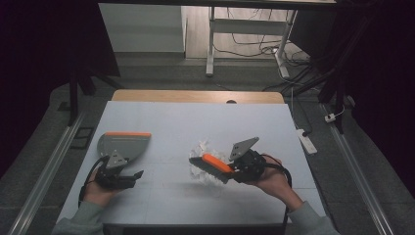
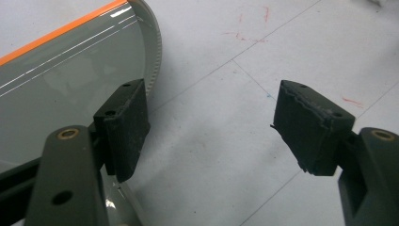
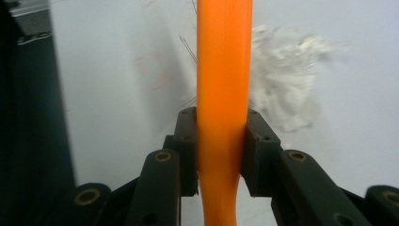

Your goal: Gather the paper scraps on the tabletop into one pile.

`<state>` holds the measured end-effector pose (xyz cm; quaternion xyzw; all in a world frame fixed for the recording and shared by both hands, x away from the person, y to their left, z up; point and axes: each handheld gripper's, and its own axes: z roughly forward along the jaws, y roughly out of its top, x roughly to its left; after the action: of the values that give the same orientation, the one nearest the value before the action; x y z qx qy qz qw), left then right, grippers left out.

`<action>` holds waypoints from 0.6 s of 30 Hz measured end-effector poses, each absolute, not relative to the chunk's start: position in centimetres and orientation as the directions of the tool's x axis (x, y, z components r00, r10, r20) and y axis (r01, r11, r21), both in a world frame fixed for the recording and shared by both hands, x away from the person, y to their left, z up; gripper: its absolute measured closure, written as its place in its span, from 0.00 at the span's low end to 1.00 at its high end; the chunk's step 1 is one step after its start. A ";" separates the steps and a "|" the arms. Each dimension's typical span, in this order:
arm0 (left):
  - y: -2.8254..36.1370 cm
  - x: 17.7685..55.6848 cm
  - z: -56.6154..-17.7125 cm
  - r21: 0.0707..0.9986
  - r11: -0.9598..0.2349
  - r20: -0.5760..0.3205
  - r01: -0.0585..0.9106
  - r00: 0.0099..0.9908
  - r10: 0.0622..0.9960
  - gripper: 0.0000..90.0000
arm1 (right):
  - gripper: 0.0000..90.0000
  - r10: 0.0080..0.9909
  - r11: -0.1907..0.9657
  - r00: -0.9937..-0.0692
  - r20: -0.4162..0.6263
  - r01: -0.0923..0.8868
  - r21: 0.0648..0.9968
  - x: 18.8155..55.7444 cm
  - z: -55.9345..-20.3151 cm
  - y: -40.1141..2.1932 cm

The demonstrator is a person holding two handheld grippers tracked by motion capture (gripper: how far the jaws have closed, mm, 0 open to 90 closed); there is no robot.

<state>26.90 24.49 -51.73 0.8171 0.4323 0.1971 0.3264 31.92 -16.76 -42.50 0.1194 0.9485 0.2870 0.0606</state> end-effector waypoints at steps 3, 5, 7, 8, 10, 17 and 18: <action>24.4 26.9 -51.7 0.704 -0.412 0.040 0.578 0.547 0.836 0.31 | 0.79 0.244 0.819 -0.970 -0.015 0.198 0.539 31.2 -43.2 -16.1; 24.5 26.9 -51.7 0.704 -0.411 0.040 0.579 0.546 0.837 0.31 | 0.79 0.227 0.829 -0.974 -0.008 0.189 0.527 31.1 -43.6 -15.5; 24.5 26.9 -51.7 0.706 -0.409 0.039 0.578 0.545 0.838 0.31 | 0.79 0.216 0.839 -0.976 0.010 0.190 0.510 30.8 -44.1 -14.9; 24.5 26.9 -51.7 0.705 -0.409 0.039 0.579 0.545 0.837 0.31 | 0.79 0.200 0.842 -0.980 0.020 0.183 0.507 30.8 -44.3 -14.4; 24.5 26.9 -51.7 0.705 -0.409 0.038 0.579 0.545 0.837 0.31 | 0.79 0.183 0.851 -0.983 0.023 0.170 0.497 30.7 -44.7 -13.7; 24.5 26.9 -51.7 0.706 -0.408 0.037 0.579 0.545 0.837 0.31 | 0.79 0.187 0.874 -0.982 -0.035 0.150 0.461 31.5 -45.6 -12.0; 24.5 26.9 -51.7 0.706 -0.409 0.038 0.579 0.546 0.837 0.31 | 0.79 0.199 0.874 -0.979 -0.043 0.158 0.460 31.9 -45.6 -12.1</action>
<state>26.87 24.54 -51.73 0.8158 0.4338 0.1972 0.3276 31.88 -12.06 -45.63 0.0922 0.9669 0.2337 0.0444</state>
